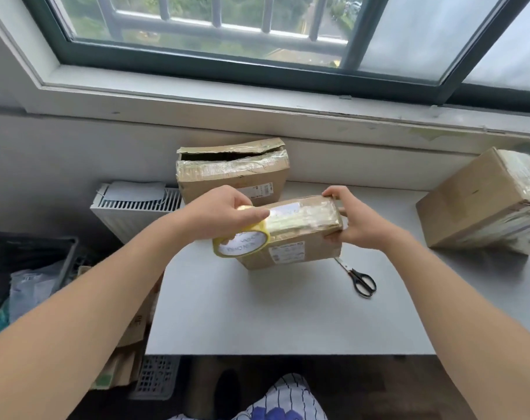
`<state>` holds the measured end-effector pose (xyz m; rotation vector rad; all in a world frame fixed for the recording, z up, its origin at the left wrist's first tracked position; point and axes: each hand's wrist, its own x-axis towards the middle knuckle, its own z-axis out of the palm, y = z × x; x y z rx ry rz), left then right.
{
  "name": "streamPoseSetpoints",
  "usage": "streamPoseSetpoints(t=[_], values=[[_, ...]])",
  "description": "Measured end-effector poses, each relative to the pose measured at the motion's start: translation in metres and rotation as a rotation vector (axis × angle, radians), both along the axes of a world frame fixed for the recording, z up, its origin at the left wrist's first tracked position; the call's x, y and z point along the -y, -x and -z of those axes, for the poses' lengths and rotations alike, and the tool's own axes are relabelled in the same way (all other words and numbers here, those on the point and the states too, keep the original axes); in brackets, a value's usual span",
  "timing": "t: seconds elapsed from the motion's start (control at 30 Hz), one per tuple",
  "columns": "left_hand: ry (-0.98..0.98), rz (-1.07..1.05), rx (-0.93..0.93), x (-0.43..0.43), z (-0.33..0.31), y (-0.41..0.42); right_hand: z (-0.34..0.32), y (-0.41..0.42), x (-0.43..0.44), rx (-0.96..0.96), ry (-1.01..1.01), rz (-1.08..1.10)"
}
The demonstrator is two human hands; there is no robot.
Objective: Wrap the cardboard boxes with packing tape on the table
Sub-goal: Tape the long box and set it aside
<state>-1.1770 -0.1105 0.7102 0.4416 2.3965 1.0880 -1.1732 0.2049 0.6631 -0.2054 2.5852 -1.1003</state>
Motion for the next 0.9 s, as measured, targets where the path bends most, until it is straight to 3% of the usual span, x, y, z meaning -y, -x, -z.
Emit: streamPoseSetpoints(t=[0.13, 0.37, 0.53, 0.63, 0.77, 0.9], values=[[0.163, 0.026, 0.014, -0.006, 0.01, 0.004, 0.021, 0.005, -0.009, 0.023, -0.073, -0.012], [0.123, 0.004, 0.171, -0.028, 0.037, -0.02, 0.055, 0.013, -0.017, 0.066, -0.129, -0.006], [-0.122, -0.174, 0.338, -0.042, 0.049, -0.027, 0.066, 0.032, -0.009, -0.055, -0.256, 0.032], [-0.162, -0.212, 0.35, -0.042, 0.048, -0.03, 0.064, 0.028, 0.005, -0.09, -0.311, 0.251], [-0.167, -0.289, 0.294, -0.027, 0.04, -0.016, 0.035, -0.017, 0.018, -0.116, -0.112, 0.631], [-0.258, -0.32, 0.261, -0.024, 0.027, -0.004, 0.0, -0.084, 0.083, -0.007, 0.143, 0.382]])
